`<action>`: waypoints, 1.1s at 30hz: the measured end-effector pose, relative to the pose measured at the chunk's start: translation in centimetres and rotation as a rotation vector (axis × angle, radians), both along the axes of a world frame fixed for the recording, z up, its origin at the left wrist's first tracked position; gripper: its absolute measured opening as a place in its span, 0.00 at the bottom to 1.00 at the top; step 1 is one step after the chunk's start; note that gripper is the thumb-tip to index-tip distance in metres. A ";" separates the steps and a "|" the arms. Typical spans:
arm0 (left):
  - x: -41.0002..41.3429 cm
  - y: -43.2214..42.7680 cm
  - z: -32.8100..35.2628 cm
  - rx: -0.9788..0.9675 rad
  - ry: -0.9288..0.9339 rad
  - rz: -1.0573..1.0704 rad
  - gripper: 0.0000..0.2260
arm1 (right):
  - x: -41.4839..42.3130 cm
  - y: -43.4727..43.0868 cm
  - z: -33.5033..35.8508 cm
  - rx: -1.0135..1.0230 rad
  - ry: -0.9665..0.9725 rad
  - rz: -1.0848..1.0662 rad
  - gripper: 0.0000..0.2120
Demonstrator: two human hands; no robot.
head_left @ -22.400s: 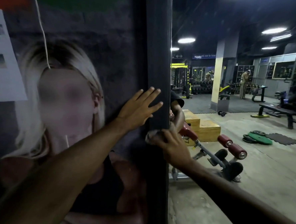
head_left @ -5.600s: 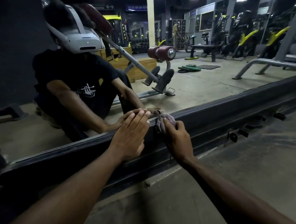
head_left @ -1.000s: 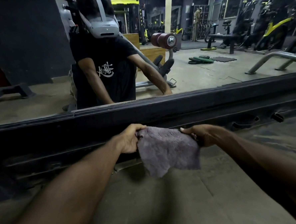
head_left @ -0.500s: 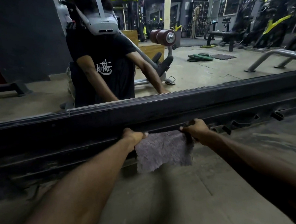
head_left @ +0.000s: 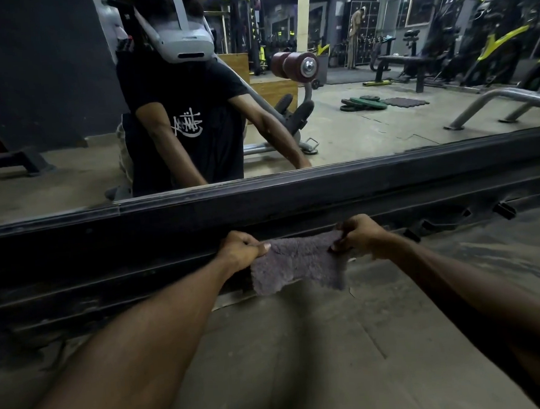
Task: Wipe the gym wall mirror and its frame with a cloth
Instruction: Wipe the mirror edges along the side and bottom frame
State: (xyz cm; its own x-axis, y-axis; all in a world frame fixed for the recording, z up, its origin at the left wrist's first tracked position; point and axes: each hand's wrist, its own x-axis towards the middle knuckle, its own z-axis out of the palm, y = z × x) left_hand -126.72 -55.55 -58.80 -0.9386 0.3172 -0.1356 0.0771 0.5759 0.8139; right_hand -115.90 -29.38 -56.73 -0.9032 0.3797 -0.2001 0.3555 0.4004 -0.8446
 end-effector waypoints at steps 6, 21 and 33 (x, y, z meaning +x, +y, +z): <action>-0.2 -0.5 1.0 0.288 -0.259 0.047 0.23 | 0.8 1.4 0.6 -0.389 -0.024 -0.001 0.13; 2.1 2.8 3.1 0.351 -0.625 -0.088 0.28 | -1.6 -7.0 1.3 -0.023 0.012 0.273 0.05; 2.0 1.8 3.7 0.310 -0.492 -0.128 0.09 | -1.3 -6.5 0.0 0.080 0.220 0.250 0.35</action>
